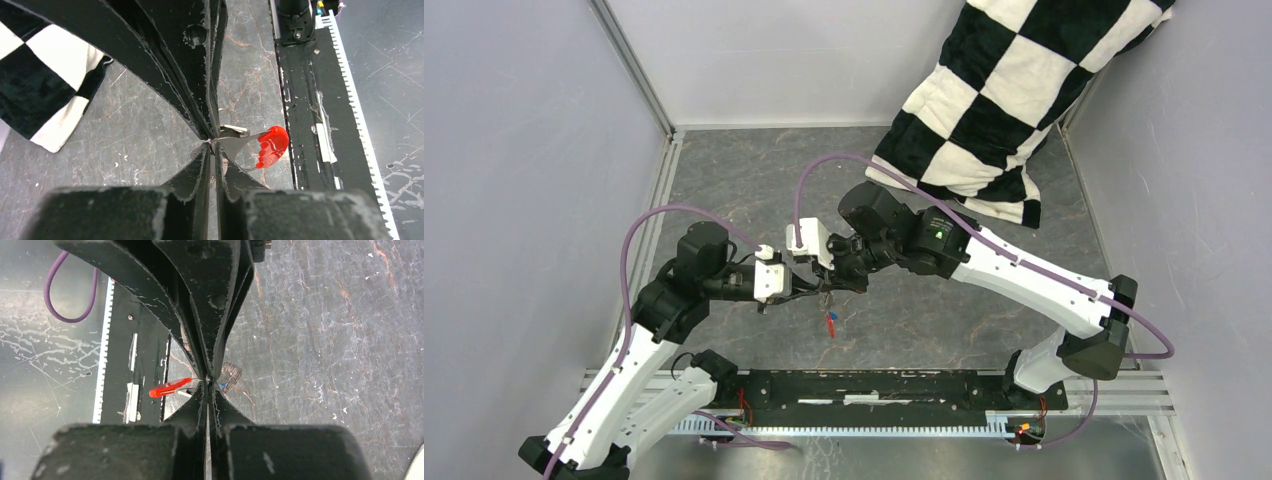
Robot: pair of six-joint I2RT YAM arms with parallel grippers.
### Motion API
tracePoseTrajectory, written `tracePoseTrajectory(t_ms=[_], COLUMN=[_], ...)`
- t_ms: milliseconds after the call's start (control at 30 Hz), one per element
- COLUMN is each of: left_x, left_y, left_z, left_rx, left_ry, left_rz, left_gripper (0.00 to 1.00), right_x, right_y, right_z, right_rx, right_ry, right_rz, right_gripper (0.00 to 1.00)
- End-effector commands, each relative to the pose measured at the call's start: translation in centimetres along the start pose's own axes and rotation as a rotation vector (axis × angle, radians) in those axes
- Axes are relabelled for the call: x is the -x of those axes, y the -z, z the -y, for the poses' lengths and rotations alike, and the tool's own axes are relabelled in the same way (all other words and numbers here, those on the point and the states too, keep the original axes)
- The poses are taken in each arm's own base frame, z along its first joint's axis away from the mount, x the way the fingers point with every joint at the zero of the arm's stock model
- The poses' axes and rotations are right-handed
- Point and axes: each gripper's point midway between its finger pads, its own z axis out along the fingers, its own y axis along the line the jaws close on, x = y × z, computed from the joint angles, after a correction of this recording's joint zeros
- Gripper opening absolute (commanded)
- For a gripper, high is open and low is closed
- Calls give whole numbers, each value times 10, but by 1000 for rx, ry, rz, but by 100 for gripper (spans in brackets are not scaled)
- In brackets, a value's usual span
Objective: Put the keys on the keyring
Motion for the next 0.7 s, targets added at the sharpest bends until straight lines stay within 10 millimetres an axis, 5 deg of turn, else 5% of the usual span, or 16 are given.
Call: tracePoseTrajectory(t_ms=[0, 600, 667], left_x=[18, 15, 15], left_y=[5, 1, 1], left_z=[-5, -2, 1], left_rx=[7, -23, -37], left_ry=[-105, -73, -77], left_rz=[26, 31, 35], left_gripper=[8, 2, 2], right_x=[17, 37, 41], right_y=[8, 0, 3], right_z=[9, -1, 3], right_rx=[-47, 9, -18], right_ry=[33, 20, 12], right_rz=[31, 113, 126], right_gripper=[0, 0, 12])
